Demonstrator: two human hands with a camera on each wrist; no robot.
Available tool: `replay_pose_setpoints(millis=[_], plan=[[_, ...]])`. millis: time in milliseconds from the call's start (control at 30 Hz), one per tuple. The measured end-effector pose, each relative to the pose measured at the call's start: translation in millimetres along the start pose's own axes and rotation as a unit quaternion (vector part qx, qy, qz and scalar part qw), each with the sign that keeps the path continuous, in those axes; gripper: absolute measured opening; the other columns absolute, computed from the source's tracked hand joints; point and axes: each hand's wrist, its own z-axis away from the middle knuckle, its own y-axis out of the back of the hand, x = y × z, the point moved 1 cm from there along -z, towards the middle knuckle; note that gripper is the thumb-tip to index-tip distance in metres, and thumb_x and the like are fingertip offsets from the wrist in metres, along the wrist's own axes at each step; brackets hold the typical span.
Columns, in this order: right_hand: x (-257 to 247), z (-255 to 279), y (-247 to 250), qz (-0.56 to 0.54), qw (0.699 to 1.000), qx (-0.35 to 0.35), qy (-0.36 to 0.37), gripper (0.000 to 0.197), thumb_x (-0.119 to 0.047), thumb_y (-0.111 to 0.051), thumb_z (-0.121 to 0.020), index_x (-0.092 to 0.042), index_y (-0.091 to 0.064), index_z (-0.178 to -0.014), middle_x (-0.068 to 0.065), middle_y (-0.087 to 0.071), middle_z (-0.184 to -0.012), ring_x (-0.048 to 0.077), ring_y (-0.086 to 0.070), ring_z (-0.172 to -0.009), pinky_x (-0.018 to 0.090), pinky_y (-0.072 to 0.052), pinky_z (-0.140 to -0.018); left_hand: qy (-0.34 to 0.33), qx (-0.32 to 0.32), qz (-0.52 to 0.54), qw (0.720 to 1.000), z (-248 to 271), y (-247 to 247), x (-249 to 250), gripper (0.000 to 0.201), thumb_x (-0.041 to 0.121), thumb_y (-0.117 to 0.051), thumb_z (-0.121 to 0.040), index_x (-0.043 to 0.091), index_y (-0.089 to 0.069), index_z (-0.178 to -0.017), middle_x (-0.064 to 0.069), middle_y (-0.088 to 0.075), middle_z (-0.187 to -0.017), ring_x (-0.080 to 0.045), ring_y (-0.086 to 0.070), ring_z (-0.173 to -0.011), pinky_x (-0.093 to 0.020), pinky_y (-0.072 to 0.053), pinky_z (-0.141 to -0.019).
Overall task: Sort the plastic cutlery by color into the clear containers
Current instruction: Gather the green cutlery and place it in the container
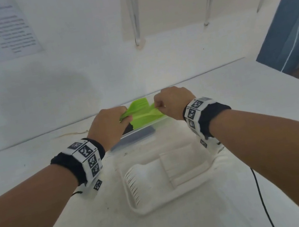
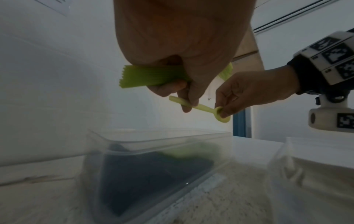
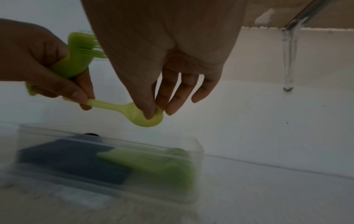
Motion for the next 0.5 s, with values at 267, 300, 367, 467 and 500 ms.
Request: replay_pose_setpoints(millis=[267,300,367,467,500], plan=[[53.5,-51.4,-6.3,-0.015,0.995,-0.049,0.087,0.019,-0.017,-0.057,-0.093,-0.027,-0.068,-0.105,-0.001,-0.065,-0.112,0.026,-0.061,-0.106,0.033,-0.047,-0.082,0.076,-0.009,-0.039,0.996,-38.8,-24.1,25.0,0.027,0.034,-0.06,-0.101,0.024,-0.048,-0.079,0.0,-0.055,-0.071,-0.03,-0.056,-0.073,-0.036,-0.039,-0.064],[57.6,-56.5,-9.3,-0.014,0.994,-0.05,0.093,0.018,-0.017,-0.058,-0.093,-0.027,-0.068,-0.104,-0.001,-0.066,-0.111,0.026,-0.061,-0.104,0.032,-0.046,-0.08,0.083,-0.017,-0.047,0.995,-42.0,-26.7,26.9,0.024,0.034,-0.059,-0.101,0.022,-0.052,-0.081,-0.004,-0.06,-0.076,-0.032,-0.058,-0.076,-0.037,-0.042,-0.066],[65.0,-65.5,-16.1,-0.012,0.993,-0.059,0.104,0.014,-0.019,-0.061,-0.092,-0.026,-0.068,-0.103,-0.002,-0.066,-0.109,0.024,-0.061,-0.103,0.032,-0.047,-0.08,0.093,-0.041,-0.072,0.992,-48.8,-31.8,29.5,0.023,0.033,-0.058,-0.101,0.019,-0.055,-0.084,-0.011,-0.066,-0.085,-0.035,-0.061,-0.083,-0.039,-0.044,-0.069],[73.6,-75.5,-26.7,-0.018,0.992,-0.073,0.105,0.011,-0.023,-0.064,-0.092,-0.027,-0.067,-0.101,-0.004,-0.067,-0.107,0.023,-0.062,-0.1,0.03,-0.047,-0.078,0.089,-0.072,-0.09,0.989,-60.3,-35.8,27.9,0.026,0.034,-0.055,-0.102,0.02,-0.049,-0.08,-0.011,-0.066,-0.087,-0.035,-0.061,-0.086,-0.038,-0.043,-0.07],[75.3,-77.4,-29.9,-0.024,0.992,-0.076,0.102,0.01,-0.024,-0.065,-0.091,-0.028,-0.068,-0.1,-0.004,-0.067,-0.107,0.023,-0.063,-0.099,0.03,-0.047,-0.077,0.089,-0.081,-0.093,0.988,-63.8,-37.0,26.6,0.027,0.034,-0.054,-0.102,0.02,-0.049,-0.08,-0.01,-0.065,-0.086,-0.034,-0.061,-0.086,-0.037,-0.043,-0.07]])
